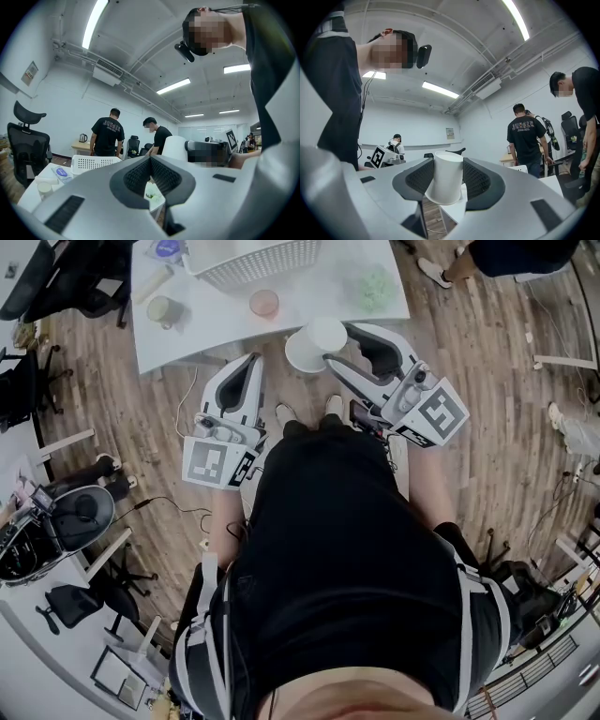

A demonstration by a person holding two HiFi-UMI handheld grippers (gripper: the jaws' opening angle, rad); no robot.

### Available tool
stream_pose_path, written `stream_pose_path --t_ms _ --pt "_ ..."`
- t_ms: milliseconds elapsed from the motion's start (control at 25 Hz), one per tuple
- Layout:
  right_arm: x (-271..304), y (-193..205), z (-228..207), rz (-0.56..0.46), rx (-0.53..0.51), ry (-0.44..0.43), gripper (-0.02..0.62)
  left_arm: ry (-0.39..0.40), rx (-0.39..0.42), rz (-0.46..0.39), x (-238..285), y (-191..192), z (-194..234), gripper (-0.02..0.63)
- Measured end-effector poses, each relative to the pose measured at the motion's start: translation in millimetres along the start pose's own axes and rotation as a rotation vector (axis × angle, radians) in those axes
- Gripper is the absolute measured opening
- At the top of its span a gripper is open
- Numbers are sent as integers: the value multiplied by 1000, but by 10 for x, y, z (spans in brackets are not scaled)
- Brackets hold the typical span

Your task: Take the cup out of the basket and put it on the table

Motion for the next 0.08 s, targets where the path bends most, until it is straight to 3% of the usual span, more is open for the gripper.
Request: stream_pose_path --t_ms 80 --pt "34 -9 -1 1 -2 2 209 4 -1 -2 1 -14 30 20"
Point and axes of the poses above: the fingertips, and each gripper's own axes: x forward along the fingers, z to its left, y out of its underside, the point moved 5 cm from there along -x, backward along the fingers, and after that the axes turned 2 degrees about y, right-handed, at the moved point
